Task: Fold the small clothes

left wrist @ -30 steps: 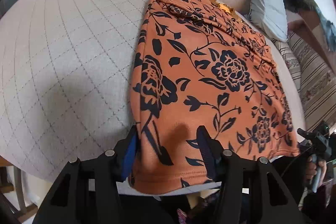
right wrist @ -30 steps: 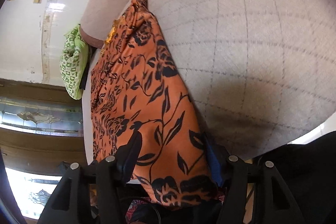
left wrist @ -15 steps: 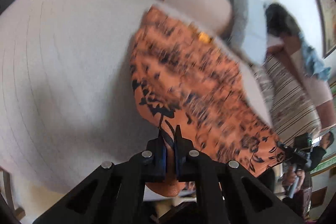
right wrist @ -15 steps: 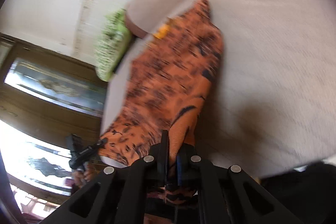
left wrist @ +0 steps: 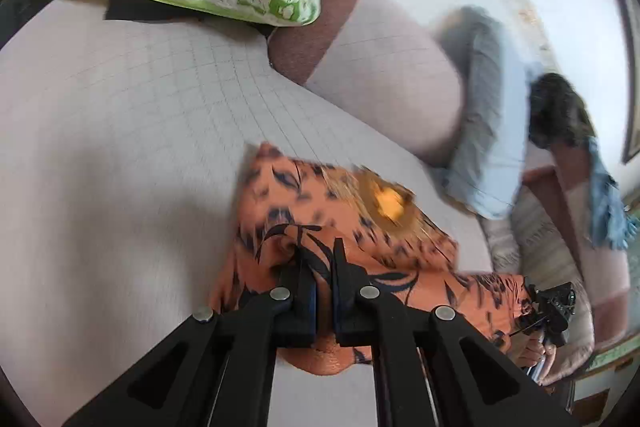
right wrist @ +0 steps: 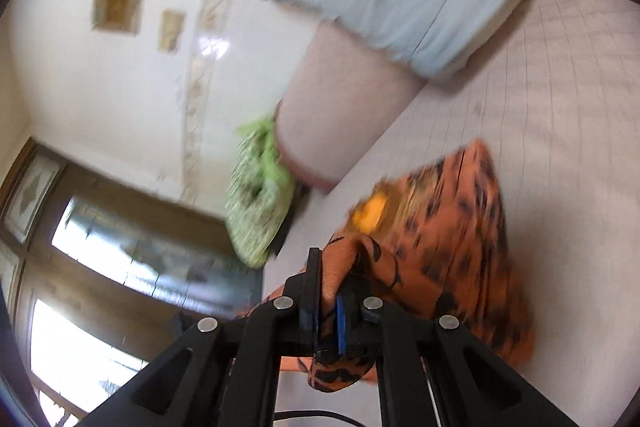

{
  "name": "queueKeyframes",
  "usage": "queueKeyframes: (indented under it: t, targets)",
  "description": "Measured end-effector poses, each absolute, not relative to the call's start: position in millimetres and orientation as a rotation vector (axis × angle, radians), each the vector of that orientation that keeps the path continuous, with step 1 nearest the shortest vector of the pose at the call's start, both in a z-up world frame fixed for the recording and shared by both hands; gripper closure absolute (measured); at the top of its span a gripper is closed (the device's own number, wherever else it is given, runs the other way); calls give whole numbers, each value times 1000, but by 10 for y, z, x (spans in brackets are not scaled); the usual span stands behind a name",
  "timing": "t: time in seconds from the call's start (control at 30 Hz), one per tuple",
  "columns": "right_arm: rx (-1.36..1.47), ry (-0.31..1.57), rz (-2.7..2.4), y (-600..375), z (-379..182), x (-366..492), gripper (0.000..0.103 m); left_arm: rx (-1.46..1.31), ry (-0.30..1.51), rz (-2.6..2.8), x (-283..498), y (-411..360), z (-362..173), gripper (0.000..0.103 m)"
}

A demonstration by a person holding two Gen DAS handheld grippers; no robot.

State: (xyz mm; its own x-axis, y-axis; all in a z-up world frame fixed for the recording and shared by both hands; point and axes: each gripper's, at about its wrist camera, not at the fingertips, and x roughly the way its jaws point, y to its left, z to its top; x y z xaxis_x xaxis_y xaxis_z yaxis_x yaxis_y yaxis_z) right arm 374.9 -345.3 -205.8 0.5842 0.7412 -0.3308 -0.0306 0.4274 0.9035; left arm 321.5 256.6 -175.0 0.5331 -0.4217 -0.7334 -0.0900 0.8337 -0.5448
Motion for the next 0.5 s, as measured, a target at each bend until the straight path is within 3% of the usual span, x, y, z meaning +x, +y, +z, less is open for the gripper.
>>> queueKeyframes:
  t: [0.23, 0.33, 0.43, 0.5]
  targets:
    - [1111, 1040, 364, -3382, -3055, 4938, 93, -566, 1133, -114, 4180, 2512, -2606, 96]
    - [1201, 1083, 348, -3404, -3411, 5142, 93, -686, 1128, -126, 4215, 2634, -2830, 88]
    - [1238, 1036, 421, -3460, -3420, 5111, 93, -850, 1006, -161, 3945, 2859, -2796, 63]
    - [1198, 993, 423, -3526, -3275, 4990, 90, -895, 892, -99, 3678, 3012, -2653, 27]
